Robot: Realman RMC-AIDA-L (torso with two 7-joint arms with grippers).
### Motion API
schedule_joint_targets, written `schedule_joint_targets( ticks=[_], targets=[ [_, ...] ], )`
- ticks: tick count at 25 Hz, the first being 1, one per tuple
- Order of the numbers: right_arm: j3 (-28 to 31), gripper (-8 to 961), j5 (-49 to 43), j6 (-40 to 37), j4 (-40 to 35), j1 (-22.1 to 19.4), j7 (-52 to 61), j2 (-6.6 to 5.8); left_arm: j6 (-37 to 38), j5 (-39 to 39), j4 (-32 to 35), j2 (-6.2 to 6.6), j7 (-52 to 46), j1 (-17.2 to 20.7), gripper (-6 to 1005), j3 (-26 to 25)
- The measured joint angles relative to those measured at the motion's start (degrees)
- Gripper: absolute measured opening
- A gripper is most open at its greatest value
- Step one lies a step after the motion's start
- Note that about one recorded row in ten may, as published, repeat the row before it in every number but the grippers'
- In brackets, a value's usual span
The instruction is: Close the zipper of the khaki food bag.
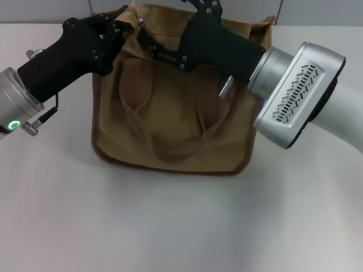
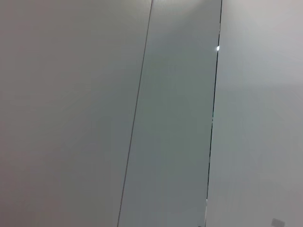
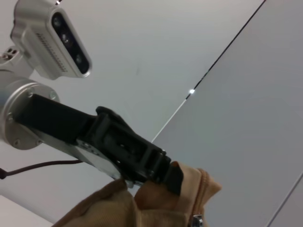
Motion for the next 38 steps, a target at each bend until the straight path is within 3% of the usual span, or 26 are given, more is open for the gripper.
schedule_joint_targets(
  ticks=[9,15,31,36,38],
  targets=[
    [2.1,768,-1.7,0.6,0.1,0.0,-0.5,0.00,0.1,0.0,-0.3,-0.02,0.0,-0.2,41,0.0],
    [2.8,558,-2.1,0.8,0.0,-0.5,-0.7,0.00,0.4,0.0,-0.3,-0.03,0.1,-0.2,43,0.0],
    [3.3,376,-4.6,-1.2,-0.2,-2.4,-1.0,-0.02,0.5,0.0,-0.4,-0.02,0.1,-0.2,46,0.0],
    [4.3,223,-4.7,-2.7,-0.1,-2.9,-0.3,-0.02,0.6,0.0,-0.5,-0.02,0.1,-0.2,47,0.0],
    [4.3,100,-4.8,-2.7,-0.1,-3.0,-0.3,-0.02,0.6,0.0,-0.5,-0.02,0.1,-0.2,48,0.0]
  ],
)
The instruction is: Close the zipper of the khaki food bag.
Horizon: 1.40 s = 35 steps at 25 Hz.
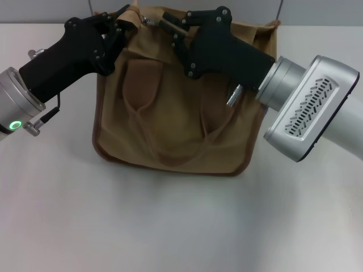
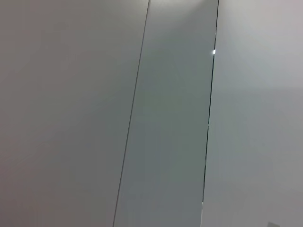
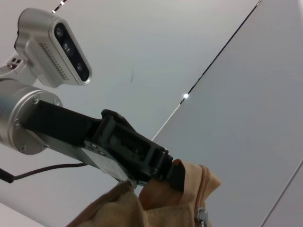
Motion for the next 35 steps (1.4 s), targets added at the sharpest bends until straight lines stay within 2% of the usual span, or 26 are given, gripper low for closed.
schedule_joint_targets(
  ticks=[1,6,17,28,33,35],
  targets=[
    [0.0,38,0.0,0.0,0.0,0.0,0.0,0.00,0.0,0.0,0.0,0.00,0.0,0.0,48,0.0],
    [0.0,125,-0.1,0.0,0.1,0.4,0.0,0.02,0.0,0.0,0.0,0.00,0.0,0.0,49,0.0],
    [0.1,124,-1.6,0.7,0.1,0.7,0.9,0.02,0.1,0.0,0.0,0.00,0.0,0.1,51,0.0],
    [1.5,348,-1.8,5.1,0.2,2.7,3.3,0.03,0.1,0.0,0.0,0.02,-0.1,0.0,54,0.0],
    [1.5,410,-1.8,4.6,0.2,2.7,3.1,0.02,0.3,0.0,-0.1,0.00,-0.1,-0.1,55,0.0],
    [1.5,407,-1.8,4.3,0.2,2.5,2.8,0.02,0.4,0.0,-0.1,-0.01,-0.1,-0.1,55,0.0]
  ],
)
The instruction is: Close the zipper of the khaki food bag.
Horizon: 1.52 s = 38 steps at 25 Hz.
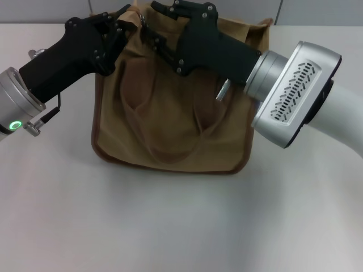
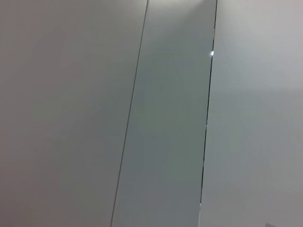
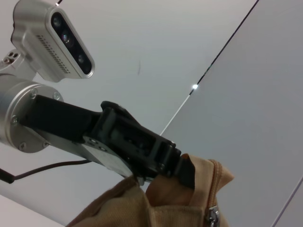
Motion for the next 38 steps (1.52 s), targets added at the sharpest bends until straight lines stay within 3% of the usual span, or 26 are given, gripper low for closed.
schedule_joint_targets(
  ticks=[7,17,38],
  targets=[
    [0.1,397,-0.6,-0.1,-0.1,-0.2,-0.7,0.00,0.1,0.0,0.0,0.00,0.0,0.0,57,0.0],
    [0.2,29,-0.6,-0.2,-0.1,-0.4,-1.3,0.00,0.2,0.0,0.0,0.00,0.0,0.0,59,0.0],
    [2.4,3,-0.7,-1.1,-0.6,-6.4,-0.5,0.00,-0.5,-3.0,0.7,0.43,0.0,3.0,63,-0.5]
  ],
)
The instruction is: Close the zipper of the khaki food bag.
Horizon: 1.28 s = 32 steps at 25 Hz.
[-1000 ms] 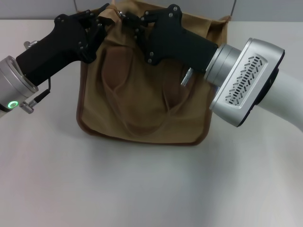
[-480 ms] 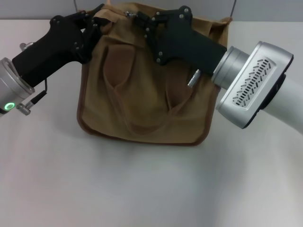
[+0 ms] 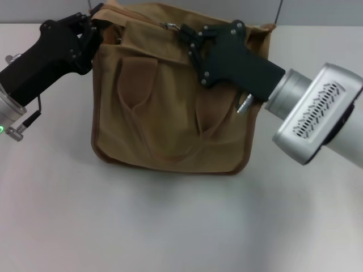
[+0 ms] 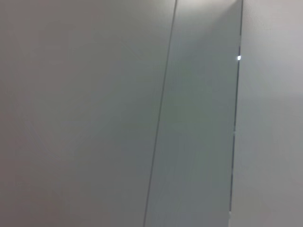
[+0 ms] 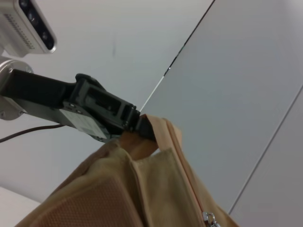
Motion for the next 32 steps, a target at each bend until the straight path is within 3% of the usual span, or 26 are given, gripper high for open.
schedule_joint_targets(
  ticks=[32],
  targets=[
    [0.0,1,0.5,-14.3,-8.8,-17.0,17.9,-0.42,-0.3,-3.2,1.0,0.14,0.0,3.4,70,0.1]
  ],
)
